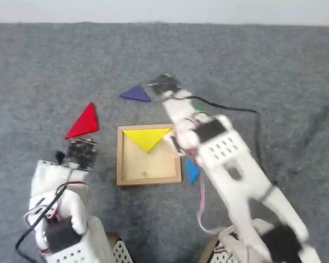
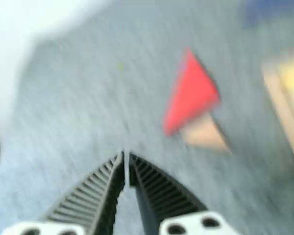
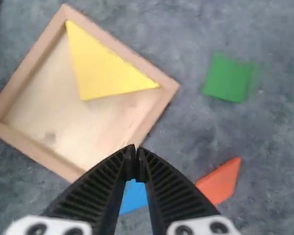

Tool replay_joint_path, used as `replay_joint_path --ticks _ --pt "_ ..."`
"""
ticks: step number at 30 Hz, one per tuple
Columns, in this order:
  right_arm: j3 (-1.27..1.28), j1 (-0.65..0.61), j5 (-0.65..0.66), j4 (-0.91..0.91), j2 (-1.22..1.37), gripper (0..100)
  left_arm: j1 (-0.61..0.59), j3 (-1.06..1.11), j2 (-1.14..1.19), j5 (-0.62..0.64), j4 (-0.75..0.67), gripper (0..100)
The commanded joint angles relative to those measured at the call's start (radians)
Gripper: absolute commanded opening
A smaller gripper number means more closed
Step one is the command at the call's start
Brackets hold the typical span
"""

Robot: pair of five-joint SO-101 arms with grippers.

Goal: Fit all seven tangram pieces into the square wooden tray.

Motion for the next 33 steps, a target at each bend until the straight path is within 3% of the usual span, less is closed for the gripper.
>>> replay_joint_path --ticks 1,4,10,13,17,20,24,33 --pt "0.216 0.005 -0.014 -0.199 -0.183 0.8 -0.009 -0.108 0.043 0.023 -0.078 2" --pt "0.399 -0.067 -0.014 -0.401 -0.269 0.8 -0.009 -0.205 0.227 0.048 -0.084 2" --pt "0.437 -0.079 -0.008 -0.369 -0.366 0.9 -0.008 -0.567 0.873 0.175 -0.081 2" --pt "0.454 -0.079 -0.031 -0.383 -0.369 0.9 -0.008 -0.733 1.174 0.153 -0.080 2" --pt "0.474 -0.082 -0.040 -0.410 -0.369 0.9 0.005 -0.944 1.491 0.021 -0.043 2" --pt "0.480 -0.085 -0.040 -0.420 -0.367 0.9 0.049 -1.072 1.657 -0.058 0.038 2" --pt "0.480 -0.085 -0.040 -0.417 -0.367 0.9 0.130 -1.221 1.824 -0.143 0.163 13" --pt "0.480 -0.085 -0.041 -0.414 -0.367 0.9 0.144 -1.457 2.105 -0.144 0.176 23"
